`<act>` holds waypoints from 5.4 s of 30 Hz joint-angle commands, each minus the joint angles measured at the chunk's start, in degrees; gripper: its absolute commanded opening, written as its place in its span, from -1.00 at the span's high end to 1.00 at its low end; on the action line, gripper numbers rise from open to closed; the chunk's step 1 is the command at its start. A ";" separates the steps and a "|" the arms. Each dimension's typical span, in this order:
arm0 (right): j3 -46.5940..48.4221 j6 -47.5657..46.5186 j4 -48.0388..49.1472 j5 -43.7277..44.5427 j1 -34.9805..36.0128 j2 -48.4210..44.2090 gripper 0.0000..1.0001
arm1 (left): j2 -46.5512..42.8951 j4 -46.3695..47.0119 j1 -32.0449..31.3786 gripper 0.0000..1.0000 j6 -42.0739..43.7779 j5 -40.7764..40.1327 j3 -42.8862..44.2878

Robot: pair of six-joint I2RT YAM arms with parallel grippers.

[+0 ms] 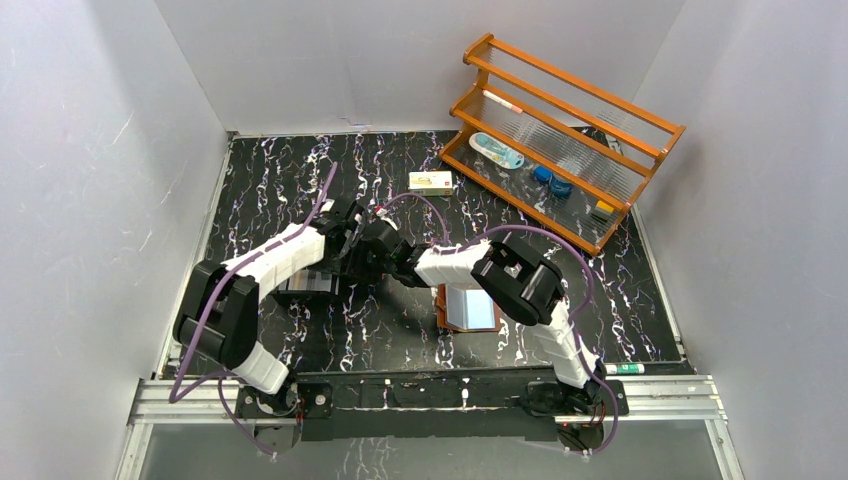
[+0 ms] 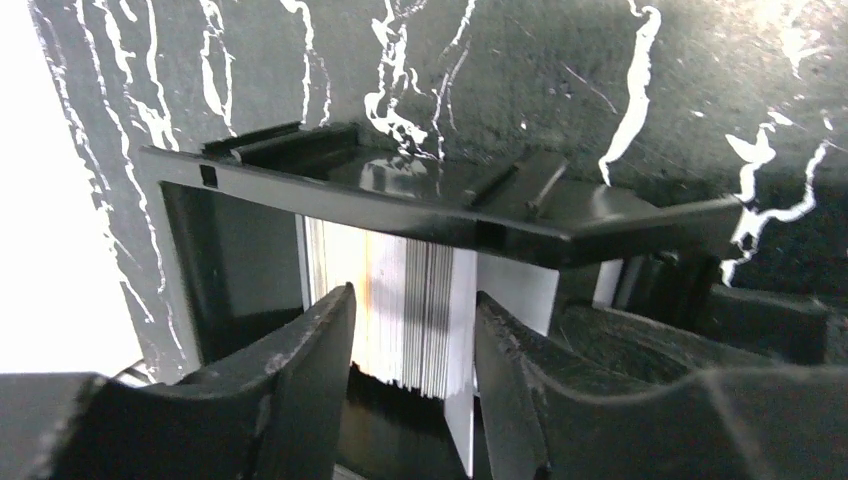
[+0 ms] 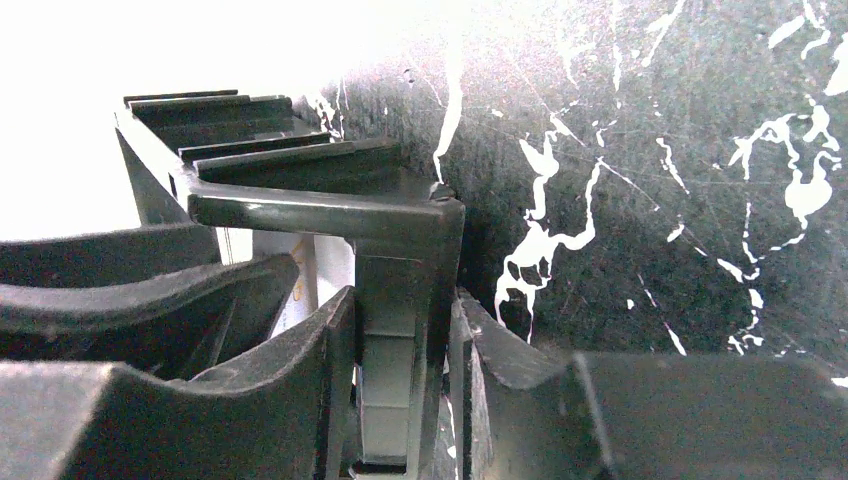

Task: Put the credit cards into the card holder
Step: Move the storage box to the center of the board, then insert the credit card into the card holder.

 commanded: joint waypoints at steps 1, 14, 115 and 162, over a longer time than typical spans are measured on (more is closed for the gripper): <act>0.53 -1.67 -4.34 4.24 0.29 -0.83 0.15 | -4.74 -3.21 0.07 0.15 -2.21 4.42 1.70; -0.30 -0.64 -4.87 4.35 0.24 -0.31 0.23 | -1.48 -4.08 0.14 0.81 -2.95 4.61 -0.18; -36.55 -4.74 9.84 -16.66 -17.62 -61.09 1.00 | -23.88 48.49 5.61 0.65 -44.61 84.42 -8.51; -67.24 -23.46 -8.96 -26.88 -39.38 -75.94 1.00 | 9.49 15.73 -28.47 0.97 -20.51 37.83 6.22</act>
